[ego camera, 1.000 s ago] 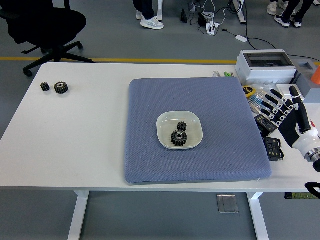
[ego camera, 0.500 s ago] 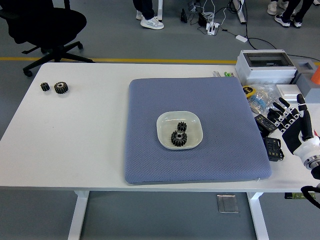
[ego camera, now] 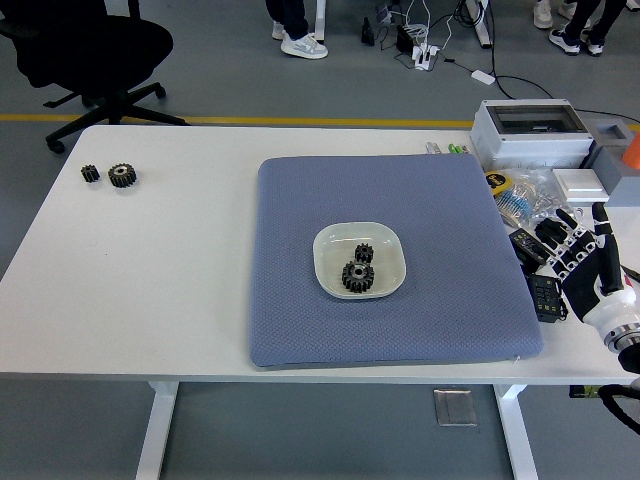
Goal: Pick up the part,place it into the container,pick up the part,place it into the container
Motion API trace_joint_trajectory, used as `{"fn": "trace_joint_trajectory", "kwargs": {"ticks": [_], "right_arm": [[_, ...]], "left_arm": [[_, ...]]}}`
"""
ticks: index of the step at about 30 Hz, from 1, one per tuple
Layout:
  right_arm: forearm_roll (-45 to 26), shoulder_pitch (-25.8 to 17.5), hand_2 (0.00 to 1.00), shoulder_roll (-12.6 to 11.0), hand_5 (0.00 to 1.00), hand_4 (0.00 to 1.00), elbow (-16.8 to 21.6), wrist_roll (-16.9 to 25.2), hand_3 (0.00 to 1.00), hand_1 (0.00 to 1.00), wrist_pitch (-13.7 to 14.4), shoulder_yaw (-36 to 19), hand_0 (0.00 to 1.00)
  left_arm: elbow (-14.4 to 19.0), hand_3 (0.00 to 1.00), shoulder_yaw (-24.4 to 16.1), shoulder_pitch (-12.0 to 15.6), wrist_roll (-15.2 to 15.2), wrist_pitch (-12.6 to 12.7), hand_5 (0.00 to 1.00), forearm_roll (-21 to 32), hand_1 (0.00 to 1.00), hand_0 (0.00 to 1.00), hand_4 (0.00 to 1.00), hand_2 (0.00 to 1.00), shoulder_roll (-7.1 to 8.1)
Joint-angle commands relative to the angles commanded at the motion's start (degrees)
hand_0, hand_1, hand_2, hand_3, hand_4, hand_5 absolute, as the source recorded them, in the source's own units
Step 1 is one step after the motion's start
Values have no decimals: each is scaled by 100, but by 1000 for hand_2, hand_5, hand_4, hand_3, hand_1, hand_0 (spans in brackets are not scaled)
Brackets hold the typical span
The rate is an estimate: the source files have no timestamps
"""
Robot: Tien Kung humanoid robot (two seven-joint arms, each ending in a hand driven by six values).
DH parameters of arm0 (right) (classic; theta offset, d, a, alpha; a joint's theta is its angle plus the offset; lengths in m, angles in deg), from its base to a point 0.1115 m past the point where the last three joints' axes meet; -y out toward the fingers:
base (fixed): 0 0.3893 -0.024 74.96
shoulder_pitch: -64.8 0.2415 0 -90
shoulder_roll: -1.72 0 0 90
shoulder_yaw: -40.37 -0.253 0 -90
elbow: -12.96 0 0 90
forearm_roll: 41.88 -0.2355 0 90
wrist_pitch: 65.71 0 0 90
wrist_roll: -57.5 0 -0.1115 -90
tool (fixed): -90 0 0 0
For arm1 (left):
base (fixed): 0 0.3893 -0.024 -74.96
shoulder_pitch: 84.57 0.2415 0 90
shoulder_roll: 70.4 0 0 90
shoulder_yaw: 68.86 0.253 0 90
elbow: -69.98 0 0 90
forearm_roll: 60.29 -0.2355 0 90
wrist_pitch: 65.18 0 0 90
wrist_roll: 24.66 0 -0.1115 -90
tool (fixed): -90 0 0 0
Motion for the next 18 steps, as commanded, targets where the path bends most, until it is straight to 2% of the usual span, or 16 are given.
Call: {"fn": "trace_joint_trajectory", "kwargs": {"ticks": [8,18], "right_arm": [[-116,77,869,67,927,998,-95,114,902,844,-2,91,901],[-316,405,870,264,929,998,-626,671,898,844,239,328,901]], "left_arm": [[0,580,35,-38,-13,-8,616,60,629,650,687,707,0],[0,579,69,-56,-13,-11,615,120,629,650,686,707,0]]}}
